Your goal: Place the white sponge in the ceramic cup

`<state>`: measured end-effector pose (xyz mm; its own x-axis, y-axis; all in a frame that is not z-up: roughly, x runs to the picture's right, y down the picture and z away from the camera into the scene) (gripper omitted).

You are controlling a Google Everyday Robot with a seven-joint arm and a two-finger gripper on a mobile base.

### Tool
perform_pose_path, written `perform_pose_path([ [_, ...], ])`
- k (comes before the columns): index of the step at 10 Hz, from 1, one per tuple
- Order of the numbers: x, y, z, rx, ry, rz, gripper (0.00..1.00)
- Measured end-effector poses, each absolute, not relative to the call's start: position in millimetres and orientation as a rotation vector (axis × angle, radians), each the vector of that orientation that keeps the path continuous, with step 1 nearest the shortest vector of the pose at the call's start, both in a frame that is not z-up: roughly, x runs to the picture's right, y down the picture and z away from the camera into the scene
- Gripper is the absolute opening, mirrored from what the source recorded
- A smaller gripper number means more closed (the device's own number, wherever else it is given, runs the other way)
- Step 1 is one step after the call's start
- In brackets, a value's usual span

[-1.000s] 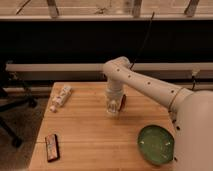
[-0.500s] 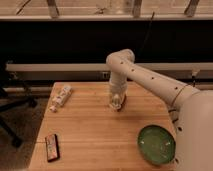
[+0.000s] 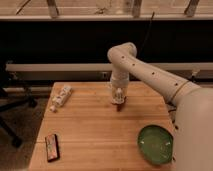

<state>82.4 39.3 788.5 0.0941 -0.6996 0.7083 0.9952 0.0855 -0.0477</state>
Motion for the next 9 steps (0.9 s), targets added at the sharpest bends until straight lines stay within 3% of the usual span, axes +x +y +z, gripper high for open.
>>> perform_pose_path([
  [4,87,28,795,-0.611,-0.562,-1.397,0.0],
  [9,86,-2,829,-0.61,-0.523,-1.43,0.0],
])
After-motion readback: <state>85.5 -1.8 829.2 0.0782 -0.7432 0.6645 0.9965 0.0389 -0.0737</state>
